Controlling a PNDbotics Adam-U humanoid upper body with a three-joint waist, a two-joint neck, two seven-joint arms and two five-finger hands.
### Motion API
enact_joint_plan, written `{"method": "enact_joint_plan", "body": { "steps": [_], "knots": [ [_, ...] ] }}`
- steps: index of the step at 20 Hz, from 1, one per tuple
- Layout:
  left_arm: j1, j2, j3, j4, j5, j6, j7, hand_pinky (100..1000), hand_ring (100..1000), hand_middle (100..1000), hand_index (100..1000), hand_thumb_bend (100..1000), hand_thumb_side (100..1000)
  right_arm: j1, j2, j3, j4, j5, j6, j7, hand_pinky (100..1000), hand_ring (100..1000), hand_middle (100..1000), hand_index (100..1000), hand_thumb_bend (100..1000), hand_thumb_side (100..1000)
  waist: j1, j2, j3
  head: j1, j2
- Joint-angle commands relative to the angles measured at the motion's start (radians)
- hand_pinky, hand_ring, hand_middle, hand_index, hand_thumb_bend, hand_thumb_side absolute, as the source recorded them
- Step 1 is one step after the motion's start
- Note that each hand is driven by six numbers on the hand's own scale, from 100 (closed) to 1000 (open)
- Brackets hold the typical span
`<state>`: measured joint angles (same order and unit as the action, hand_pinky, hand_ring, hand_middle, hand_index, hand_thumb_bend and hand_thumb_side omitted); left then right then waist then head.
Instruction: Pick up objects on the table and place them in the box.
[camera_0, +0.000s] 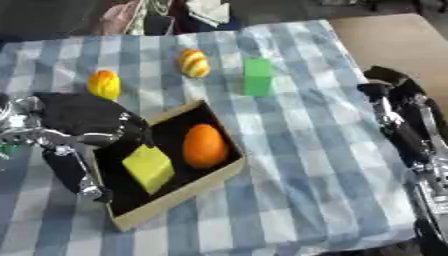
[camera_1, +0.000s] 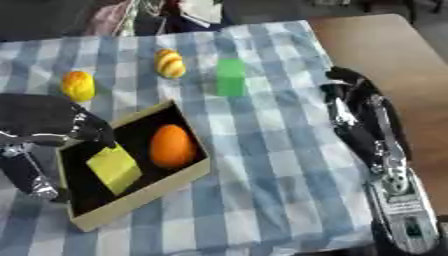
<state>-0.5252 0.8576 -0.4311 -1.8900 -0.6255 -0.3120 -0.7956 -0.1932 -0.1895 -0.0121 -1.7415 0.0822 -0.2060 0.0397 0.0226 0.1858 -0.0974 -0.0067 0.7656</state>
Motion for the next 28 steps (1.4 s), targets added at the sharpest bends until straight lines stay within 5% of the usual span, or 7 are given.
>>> {"method": "enact_joint_plan", "body": {
  "steps": [1,5,11,19,28],
  "knots": [
    [-0.003,0.054,0.060,-0.029,0.029,0.009,-0.002,789,753,790,872,570,345,-0.006,-0.010,-0.008,-0.013,0.005,-0.001,0.002,845,747,777,831,100,530,0.003,-0.027,0.002,-0.004,0.004],
    [-0.021,0.055,0.123,0.031,0.053,0.091,0.056,783,741,779,868,553,358,-0.004,-0.010,-0.007,-0.010,0.004,0.000,0.003,845,747,777,831,100,530,0.001,-0.028,0.007,-0.008,0.004],
    [-0.133,-0.027,0.161,0.308,-0.046,0.194,0.124,762,715,757,852,550,345,-0.005,-0.009,0.000,-0.007,0.000,-0.001,0.009,846,748,777,831,100,528,-0.005,-0.031,0.006,-0.005,0.004],
    [-0.262,-0.152,0.215,0.651,-0.226,0.264,0.310,748,689,739,843,532,341,-0.006,-0.008,0.010,-0.002,-0.010,-0.002,0.020,846,748,777,831,100,530,-0.011,-0.025,-0.017,0.013,0.004],
    [-0.315,-0.238,0.244,0.851,-0.313,0.291,0.425,740,673,725,832,496,324,-0.008,-0.005,0.022,0.002,-0.022,-0.003,0.033,847,748,777,831,100,531,-0.016,-0.021,-0.047,0.029,0.004]
  ]
}}
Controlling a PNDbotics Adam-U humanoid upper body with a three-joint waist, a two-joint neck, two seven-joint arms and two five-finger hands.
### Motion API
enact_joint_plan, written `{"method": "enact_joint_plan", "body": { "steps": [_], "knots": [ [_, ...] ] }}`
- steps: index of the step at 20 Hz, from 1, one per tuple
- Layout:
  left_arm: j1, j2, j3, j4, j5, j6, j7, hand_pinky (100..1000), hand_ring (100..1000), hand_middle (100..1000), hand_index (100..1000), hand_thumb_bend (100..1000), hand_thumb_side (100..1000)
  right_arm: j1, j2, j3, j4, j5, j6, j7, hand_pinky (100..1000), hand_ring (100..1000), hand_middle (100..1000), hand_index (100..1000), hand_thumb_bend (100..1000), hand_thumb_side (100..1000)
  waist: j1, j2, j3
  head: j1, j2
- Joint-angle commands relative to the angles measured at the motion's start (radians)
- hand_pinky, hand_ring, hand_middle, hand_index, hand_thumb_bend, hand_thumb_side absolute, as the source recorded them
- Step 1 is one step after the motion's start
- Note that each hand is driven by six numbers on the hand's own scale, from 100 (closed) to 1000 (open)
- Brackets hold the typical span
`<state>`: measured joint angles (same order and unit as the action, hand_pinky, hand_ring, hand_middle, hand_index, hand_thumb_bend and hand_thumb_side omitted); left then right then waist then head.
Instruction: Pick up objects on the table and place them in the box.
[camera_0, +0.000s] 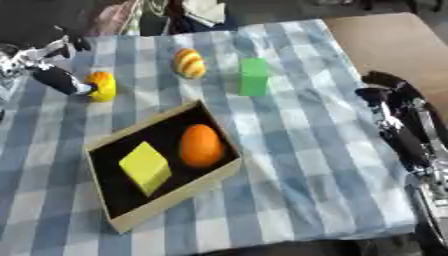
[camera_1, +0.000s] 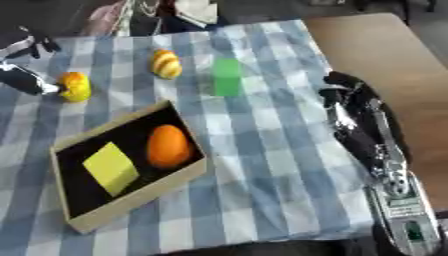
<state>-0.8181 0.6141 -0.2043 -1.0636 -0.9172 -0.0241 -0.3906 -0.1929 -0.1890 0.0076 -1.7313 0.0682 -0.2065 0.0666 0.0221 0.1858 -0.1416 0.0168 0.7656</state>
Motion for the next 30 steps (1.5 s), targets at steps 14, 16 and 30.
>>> {"method": "enact_joint_plan", "body": {
  "steps": [14,16,30],
  "knots": [
    [-0.007,-0.037,0.032,0.127,-0.078,0.014,0.094,714,609,640,774,388,187,-0.011,-0.003,0.010,-0.005,-0.016,-0.003,0.017,847,748,777,831,100,532,-0.018,-0.016,-0.022,0.018,0.004],
    [-0.002,-0.039,0.029,0.129,-0.080,-0.001,0.098,702,590,616,754,364,149,-0.011,-0.002,0.009,-0.005,-0.016,-0.003,0.017,847,748,776,831,100,533,-0.019,-0.015,-0.023,0.017,0.004],
    [0.059,0.107,-0.024,-0.222,-0.053,-0.067,0.182,552,425,413,553,316,100,-0.014,-0.003,-0.001,-0.007,-0.008,-0.001,0.009,848,748,776,831,100,534,-0.010,-0.013,-0.002,-0.003,0.004]
  ]
}}
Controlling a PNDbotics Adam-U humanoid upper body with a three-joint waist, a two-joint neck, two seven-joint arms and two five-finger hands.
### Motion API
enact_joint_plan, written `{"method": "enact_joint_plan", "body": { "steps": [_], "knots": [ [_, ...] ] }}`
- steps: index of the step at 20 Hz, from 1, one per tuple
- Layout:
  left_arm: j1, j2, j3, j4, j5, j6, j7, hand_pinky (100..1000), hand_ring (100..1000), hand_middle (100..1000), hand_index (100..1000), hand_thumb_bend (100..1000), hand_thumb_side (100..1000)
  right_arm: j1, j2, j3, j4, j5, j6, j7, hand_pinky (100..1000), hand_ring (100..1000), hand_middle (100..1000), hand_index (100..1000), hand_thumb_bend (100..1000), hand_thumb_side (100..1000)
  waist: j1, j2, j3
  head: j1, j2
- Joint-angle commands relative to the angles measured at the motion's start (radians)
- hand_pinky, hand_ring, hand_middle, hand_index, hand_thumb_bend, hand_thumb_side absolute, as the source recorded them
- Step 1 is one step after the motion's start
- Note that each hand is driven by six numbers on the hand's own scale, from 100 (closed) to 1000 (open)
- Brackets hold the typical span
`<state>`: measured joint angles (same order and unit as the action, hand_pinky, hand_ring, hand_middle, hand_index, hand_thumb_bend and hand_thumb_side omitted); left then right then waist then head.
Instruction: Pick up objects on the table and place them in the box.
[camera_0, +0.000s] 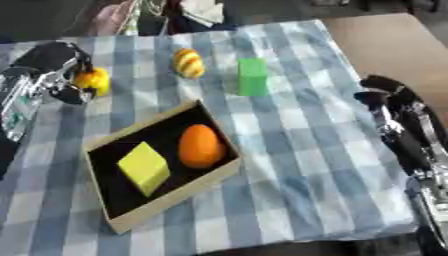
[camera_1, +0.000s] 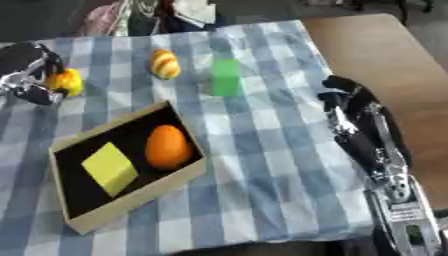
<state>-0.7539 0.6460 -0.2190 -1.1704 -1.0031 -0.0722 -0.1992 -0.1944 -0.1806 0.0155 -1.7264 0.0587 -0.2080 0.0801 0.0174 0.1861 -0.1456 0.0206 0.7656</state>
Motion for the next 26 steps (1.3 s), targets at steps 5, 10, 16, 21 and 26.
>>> {"method": "enact_joint_plan", "body": {
  "steps": [5,10,16,21,26],
  "knots": [
    [0.048,0.170,-0.073,-0.397,0.169,-0.108,-0.112,588,457,448,586,333,100,-0.015,-0.014,-0.017,-0.014,0.008,0.001,-0.013,849,749,776,832,100,530,-0.001,-0.013,0.006,-0.014,0.004],
    [0.080,0.210,-0.162,-0.613,0.263,-0.184,-0.241,605,474,465,601,332,100,-0.019,-0.011,-0.030,-0.018,0.016,0.001,-0.026,849,749,776,833,100,525,-0.003,-0.016,-0.002,-0.013,0.004],
    [0.092,0.202,-0.234,-0.703,0.330,-0.215,-0.356,630,496,483,619,322,100,-0.019,-0.008,-0.043,-0.021,0.027,0.003,-0.043,850,749,776,833,100,524,-0.003,-0.017,-0.010,-0.014,0.004],
    [0.100,0.180,-0.277,-0.728,0.360,-0.232,-0.411,638,505,493,629,312,100,-0.019,-0.006,-0.044,-0.022,0.029,0.003,-0.044,850,749,776,833,100,525,-0.001,-0.016,-0.014,-0.015,0.004],
    [0.115,0.156,-0.308,-0.711,0.364,-0.238,-0.443,640,511,501,639,320,126,-0.019,-0.005,-0.045,-0.023,0.029,0.003,-0.044,851,750,776,833,100,526,-0.001,-0.014,-0.017,-0.015,0.004]
  ]
}}
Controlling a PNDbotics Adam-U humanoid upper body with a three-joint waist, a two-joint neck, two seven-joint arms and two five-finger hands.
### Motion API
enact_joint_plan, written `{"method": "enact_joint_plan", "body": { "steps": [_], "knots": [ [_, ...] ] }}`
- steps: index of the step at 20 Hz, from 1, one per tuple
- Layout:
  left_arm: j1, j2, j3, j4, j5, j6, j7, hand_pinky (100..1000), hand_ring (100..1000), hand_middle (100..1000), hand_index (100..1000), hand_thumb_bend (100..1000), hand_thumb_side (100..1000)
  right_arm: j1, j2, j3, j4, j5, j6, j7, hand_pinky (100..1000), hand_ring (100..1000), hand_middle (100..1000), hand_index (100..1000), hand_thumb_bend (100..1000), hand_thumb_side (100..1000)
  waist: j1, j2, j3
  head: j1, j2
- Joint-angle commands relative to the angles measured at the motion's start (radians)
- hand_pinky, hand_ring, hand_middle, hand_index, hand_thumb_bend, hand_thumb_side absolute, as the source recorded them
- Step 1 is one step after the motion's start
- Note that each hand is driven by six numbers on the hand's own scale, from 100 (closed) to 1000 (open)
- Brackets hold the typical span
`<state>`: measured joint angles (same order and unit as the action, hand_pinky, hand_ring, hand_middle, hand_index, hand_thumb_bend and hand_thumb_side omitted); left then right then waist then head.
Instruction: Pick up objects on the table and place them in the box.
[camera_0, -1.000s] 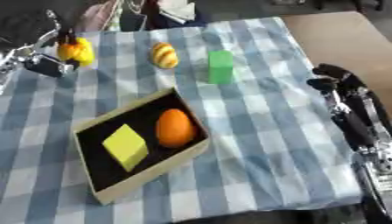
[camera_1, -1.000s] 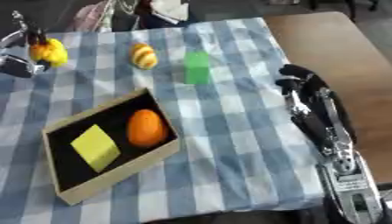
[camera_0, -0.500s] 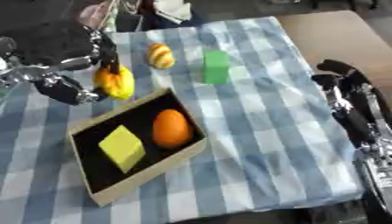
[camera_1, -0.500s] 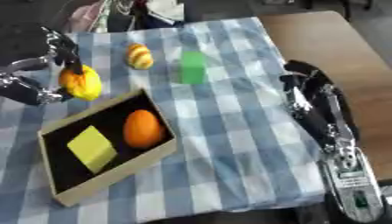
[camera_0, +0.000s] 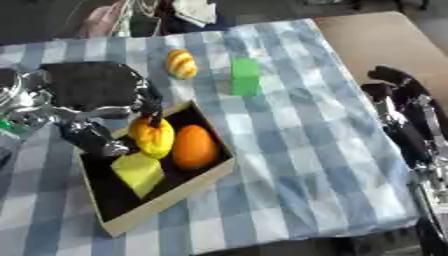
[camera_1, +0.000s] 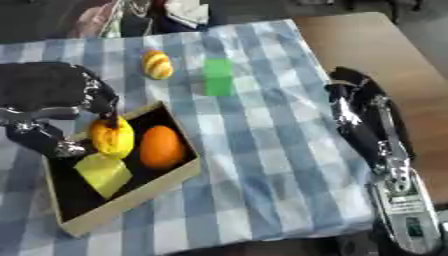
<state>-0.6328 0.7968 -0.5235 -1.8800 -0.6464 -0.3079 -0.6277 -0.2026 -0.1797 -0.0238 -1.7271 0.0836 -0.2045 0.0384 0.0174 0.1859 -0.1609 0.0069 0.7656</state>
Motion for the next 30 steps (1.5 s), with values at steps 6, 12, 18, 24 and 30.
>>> {"method": "enact_joint_plan", "body": {
  "steps": [6,12,18,24,30],
  "knots": [
    [0.007,-0.015,-0.029,0.034,-0.012,-0.017,-0.054,678,570,571,714,408,233,-0.011,-0.004,-0.004,-0.020,0.003,0.000,0.001,851,750,776,832,100,526,-0.001,-0.013,-0.003,-0.004,0.004],
    [0.006,-0.001,-0.007,0.010,-0.046,-0.038,-0.096,743,682,699,812,615,449,-0.011,-0.004,-0.005,-0.020,0.003,0.000,0.002,852,750,776,832,100,526,-0.002,-0.013,0.000,-0.006,0.004],
    [0.016,0.031,0.047,-0.041,-0.016,-0.021,-0.111,756,704,724,826,664,534,-0.011,-0.004,-0.006,-0.020,0.003,-0.001,0.002,853,750,776,832,100,526,-0.001,-0.014,0.001,-0.011,0.004],
    [0.041,0.056,0.129,-0.089,0.020,0.041,-0.070,753,693,717,820,628,523,-0.010,-0.004,-0.009,-0.020,0.004,-0.001,0.002,853,750,777,832,100,524,-0.002,-0.015,0.006,-0.018,0.004],
    [0.110,0.042,0.240,-0.118,0.085,0.137,0.059,742,643,674,800,486,488,-0.036,-0.021,-0.011,-0.013,0.015,-0.001,0.003,854,752,778,833,100,492,-0.010,-0.013,0.020,-0.029,0.004]
  ]
}}
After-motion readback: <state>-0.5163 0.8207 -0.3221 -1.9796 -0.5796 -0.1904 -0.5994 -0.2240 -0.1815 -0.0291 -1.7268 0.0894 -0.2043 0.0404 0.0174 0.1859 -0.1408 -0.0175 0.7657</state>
